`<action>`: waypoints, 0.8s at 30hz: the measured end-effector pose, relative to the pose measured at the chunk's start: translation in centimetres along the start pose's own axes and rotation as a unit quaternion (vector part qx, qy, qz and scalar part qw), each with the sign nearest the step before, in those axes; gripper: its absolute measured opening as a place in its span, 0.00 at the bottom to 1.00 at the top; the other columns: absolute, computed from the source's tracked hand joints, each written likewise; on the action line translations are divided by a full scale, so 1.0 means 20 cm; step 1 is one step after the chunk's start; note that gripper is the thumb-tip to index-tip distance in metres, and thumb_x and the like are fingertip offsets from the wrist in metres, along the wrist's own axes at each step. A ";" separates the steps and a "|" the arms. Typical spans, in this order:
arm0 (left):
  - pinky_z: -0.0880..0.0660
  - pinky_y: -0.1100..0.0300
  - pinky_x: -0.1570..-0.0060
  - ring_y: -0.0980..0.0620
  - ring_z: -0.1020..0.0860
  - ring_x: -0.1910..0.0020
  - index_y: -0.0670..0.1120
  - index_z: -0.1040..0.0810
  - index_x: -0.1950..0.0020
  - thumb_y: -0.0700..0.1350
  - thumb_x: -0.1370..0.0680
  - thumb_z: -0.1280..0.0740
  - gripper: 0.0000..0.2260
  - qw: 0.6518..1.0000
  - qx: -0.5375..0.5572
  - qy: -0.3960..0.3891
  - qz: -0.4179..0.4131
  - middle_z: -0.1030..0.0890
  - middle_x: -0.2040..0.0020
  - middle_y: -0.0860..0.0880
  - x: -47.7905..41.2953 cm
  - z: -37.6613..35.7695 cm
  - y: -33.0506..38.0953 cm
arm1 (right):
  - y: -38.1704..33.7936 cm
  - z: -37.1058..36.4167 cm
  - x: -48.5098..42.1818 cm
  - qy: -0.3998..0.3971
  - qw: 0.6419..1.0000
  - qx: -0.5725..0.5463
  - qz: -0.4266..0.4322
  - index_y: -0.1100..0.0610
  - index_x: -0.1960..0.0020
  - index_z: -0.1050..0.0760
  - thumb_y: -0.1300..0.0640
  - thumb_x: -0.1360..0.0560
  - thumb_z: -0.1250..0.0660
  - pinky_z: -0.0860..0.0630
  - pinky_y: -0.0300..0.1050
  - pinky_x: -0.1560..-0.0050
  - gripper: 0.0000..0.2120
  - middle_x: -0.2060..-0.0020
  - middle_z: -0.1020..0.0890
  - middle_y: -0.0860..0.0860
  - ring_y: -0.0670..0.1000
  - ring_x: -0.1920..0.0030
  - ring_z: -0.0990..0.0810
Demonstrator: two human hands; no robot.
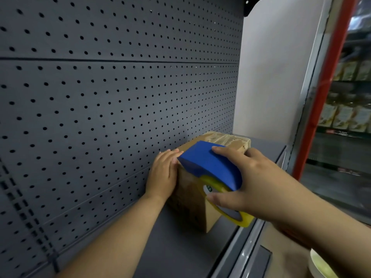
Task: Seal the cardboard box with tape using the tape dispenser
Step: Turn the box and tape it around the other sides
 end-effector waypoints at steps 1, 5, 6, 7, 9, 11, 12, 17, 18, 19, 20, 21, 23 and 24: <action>0.42 0.57 0.30 0.47 0.30 0.33 0.42 0.24 0.35 0.55 0.23 0.58 0.30 1.000 -0.006 0.003 0.005 0.22 0.36 0.44 0.00 0.00 0.00 | 0.00 0.00 0.01 -0.005 1.000 0.001 0.001 0.33 0.30 0.53 0.31 0.40 0.34 0.27 0.43 0.45 0.45 0.42 0.34 0.50 0.52 0.45 0.28; 0.45 0.63 0.32 0.46 0.32 0.31 0.42 0.25 0.35 0.51 0.21 0.54 0.25 0.999 -0.012 0.011 0.047 0.23 0.35 0.44 0.00 -0.02 -0.01 | 0.01 -0.03 0.04 -0.016 1.000 0.018 0.013 0.33 0.29 0.57 0.35 0.39 0.31 0.26 0.45 0.46 0.47 0.45 0.36 0.50 0.53 0.47 0.28; 0.45 0.63 0.32 0.45 0.32 0.31 0.42 0.24 0.35 0.49 0.21 0.54 0.24 0.999 -0.013 0.012 0.051 0.23 0.35 0.43 0.01 -0.02 0.00 | 0.02 -0.04 0.06 -0.013 1.000 0.016 0.016 0.33 0.29 0.57 0.36 0.38 0.31 0.25 0.45 0.46 0.47 0.46 0.36 0.50 0.54 0.48 0.27; 0.45 0.62 0.31 0.45 0.32 0.31 0.42 0.24 0.35 0.47 0.21 0.53 0.24 0.998 -0.015 0.012 0.055 0.23 0.35 0.43 0.01 -0.02 0.00 | 0.03 -0.05 0.07 -0.010 1.000 0.012 0.019 0.33 0.30 0.58 0.37 0.38 0.31 0.26 0.44 0.47 0.46 0.47 0.37 0.50 0.54 0.49 0.28; 0.44 0.58 0.29 0.45 0.32 0.31 0.42 0.24 0.36 0.48 0.21 0.54 0.25 0.998 -0.026 0.005 0.058 0.24 0.35 0.43 0.01 -0.02 0.01 | 0.04 -0.06 0.09 -0.007 1.000 0.007 0.026 0.33 0.29 0.58 0.38 0.38 0.32 0.27 0.43 0.48 0.46 0.48 0.37 0.50 0.54 0.51 0.29; 0.45 0.55 0.27 0.46 0.31 0.31 0.44 0.23 0.36 0.52 0.22 0.59 0.29 0.997 -0.053 -0.005 0.059 0.24 0.34 0.44 0.00 -0.02 0.00 | 0.06 -0.04 0.13 -0.003 0.999 0.011 0.032 0.34 0.29 0.56 0.38 0.37 0.32 0.28 0.42 0.51 0.45 0.50 0.37 0.50 0.53 0.53 0.29; 0.46 0.55 0.26 0.47 0.32 0.31 0.45 0.23 0.36 0.53 0.23 0.60 0.30 0.996 -0.070 -0.011 0.062 0.24 0.34 0.45 0.00 -0.02 0.00 | 0.09 -0.03 0.15 -0.003 0.999 0.012 0.032 0.33 0.30 0.56 0.37 0.37 0.32 0.27 0.41 0.51 0.44 0.51 0.36 0.50 0.53 0.54 0.28; 0.52 0.57 0.26 0.49 0.36 0.27 0.47 0.26 0.33 0.48 0.22 0.59 0.27 0.988 -0.119 -0.030 0.091 0.28 0.30 0.48 0.01 -0.01 0.04 | 0.23 -0.01 0.33 -0.017 0.999 0.002 0.028 0.30 0.32 0.57 0.33 0.40 0.35 0.27 0.40 0.53 0.44 0.53 0.33 0.49 0.49 0.56 0.28; 0.53 0.56 0.26 0.49 0.37 0.27 0.48 0.27 0.32 0.47 0.21 0.58 0.26 0.987 -0.127 -0.033 0.097 0.29 0.29 0.48 0.01 -0.01 0.04 | 0.25 -0.01 0.36 -0.018 0.999 0.002 0.030 0.30 0.32 0.57 0.33 0.40 0.35 0.26 0.40 0.53 0.44 0.53 0.33 0.48 0.49 0.56 0.27; 0.53 0.55 0.26 0.49 0.38 0.26 0.48 0.27 0.32 0.46 0.20 0.58 0.24 0.985 -0.133 -0.037 0.107 0.29 0.29 0.49 0.02 -0.01 0.04 | 0.27 -0.01 0.39 -0.018 0.999 0.001 0.032 0.30 0.33 0.57 0.33 0.40 0.36 0.27 0.39 0.53 0.43 0.52 0.33 0.48 0.49 0.57 0.27; 0.54 0.54 0.25 0.50 0.39 0.25 0.49 0.28 0.31 0.45 0.19 0.57 0.23 0.983 -0.139 -0.043 0.116 0.30 0.28 0.49 0.02 -0.01 0.05 | 0.29 0.00 0.42 -0.019 0.999 -0.002 0.034 0.29 0.33 0.57 0.33 0.40 0.36 0.27 0.38 0.54 0.43 0.52 0.32 0.48 0.48 0.57 0.27; 0.54 0.54 0.25 0.50 0.41 0.25 0.50 0.29 0.30 0.44 0.18 0.57 0.23 0.981 -0.142 -0.048 0.125 0.31 0.27 0.50 0.02 0.00 0.05 | 0.31 0.01 0.45 -0.019 0.999 -0.004 0.035 0.29 0.33 0.57 0.33 0.40 0.36 0.28 0.36 0.55 0.42 0.52 0.32 0.48 0.48 0.57 0.26; 0.55 0.53 0.25 0.50 0.42 0.24 0.51 0.31 0.29 0.45 0.18 0.57 0.23 0.978 -0.143 -0.054 0.140 0.33 0.26 0.51 0.03 0.00 0.06 | 0.35 0.02 0.50 -0.024 0.999 -0.009 0.033 0.29 0.33 0.56 0.32 0.41 0.37 0.29 0.33 0.58 0.42 0.52 0.31 0.46 0.47 0.58 0.26; 0.55 0.53 0.25 0.50 0.43 0.24 0.51 0.32 0.28 0.45 0.18 0.58 0.23 0.977 -0.144 -0.060 0.148 0.35 0.25 0.51 0.03 0.01 0.07 | 0.37 0.02 0.52 -0.025 0.999 -0.013 0.032 0.29 0.33 0.56 0.32 0.41 0.37 0.29 0.33 0.58 0.42 0.53 0.31 0.46 0.46 0.58 0.26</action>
Point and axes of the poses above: each hand's wrist, its own x-axis away from the middle knuckle, its own z-axis out of the back of the hand, y = z × x, the point moved 5 cm from there along -x, towards the middle knuckle
